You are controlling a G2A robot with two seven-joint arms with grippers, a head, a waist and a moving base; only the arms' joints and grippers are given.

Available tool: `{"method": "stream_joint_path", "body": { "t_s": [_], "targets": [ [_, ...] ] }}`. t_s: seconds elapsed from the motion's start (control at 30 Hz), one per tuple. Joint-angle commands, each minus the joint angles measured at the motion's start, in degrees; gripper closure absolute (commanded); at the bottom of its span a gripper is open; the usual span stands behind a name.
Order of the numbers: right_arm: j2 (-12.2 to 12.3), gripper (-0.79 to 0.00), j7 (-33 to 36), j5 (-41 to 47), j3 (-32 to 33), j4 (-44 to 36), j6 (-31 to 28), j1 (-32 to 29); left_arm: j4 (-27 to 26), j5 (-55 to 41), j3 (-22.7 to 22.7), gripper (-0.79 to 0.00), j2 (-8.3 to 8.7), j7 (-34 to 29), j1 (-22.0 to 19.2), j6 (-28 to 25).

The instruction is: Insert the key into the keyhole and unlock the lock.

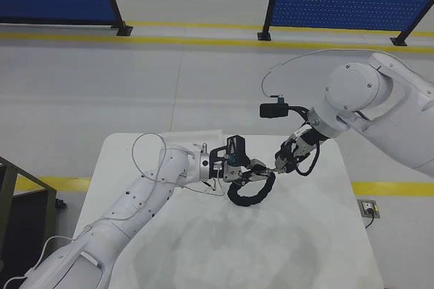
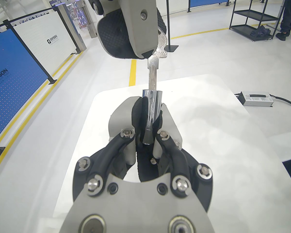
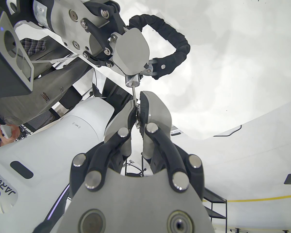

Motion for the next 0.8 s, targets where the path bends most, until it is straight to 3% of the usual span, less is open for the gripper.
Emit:
{"method": "stream_joint_path", "body": {
  "t_s": [0.0,0.5,0.53,0.57,0.6,0.63,0.77],
  "targets": [
    [-0.21,0.0,-0.05,0.02,0.0,0.08,0.05,-0.06,0.04,-0.03,-0.14,0.0,-0.07,-0.18,0.05,-0.05],
    [-1.95,0.0,0.22,-0.97,0.0,2.21,-0.21,-0.87,0.67,-0.11,-1.04,0.0,-0.68,-0.41,0.34,-0.61],
    [-2.04,-0.058,0.18,-0.6,0.0,2.42,-0.17,-0.83,0.79,-0.13,-1.11,0.0,-0.72,-0.45,0.31,-0.68],
    [-2.12,-0.308,0.08,-0.29,0.0,2.66,-0.08,-0.71,0.91,-0.17,-1.19,0.0,-0.76,-0.46,0.29,-0.75],
    [-2.19,-0.656,-0.07,0.16,0.0,2.91,0.07,-0.55,1.09,-0.27,-1.28,0.0,-0.8,-0.47,0.28,-0.84],
    [-2.24,-0.785,-0.11,0.62,0.0,3.15,0.12,-0.37,1.27,-0.4,-1.37,0.0,-0.83,-0.5,0.26,-1.07],
    [-2.3,-0.785,-0.3,2.64,0.0,4.21,0.29,0.27,1.97,-1.19,-1.77,0.0,-0.99,-0.69,0.21,-1.83]
  ]
}}
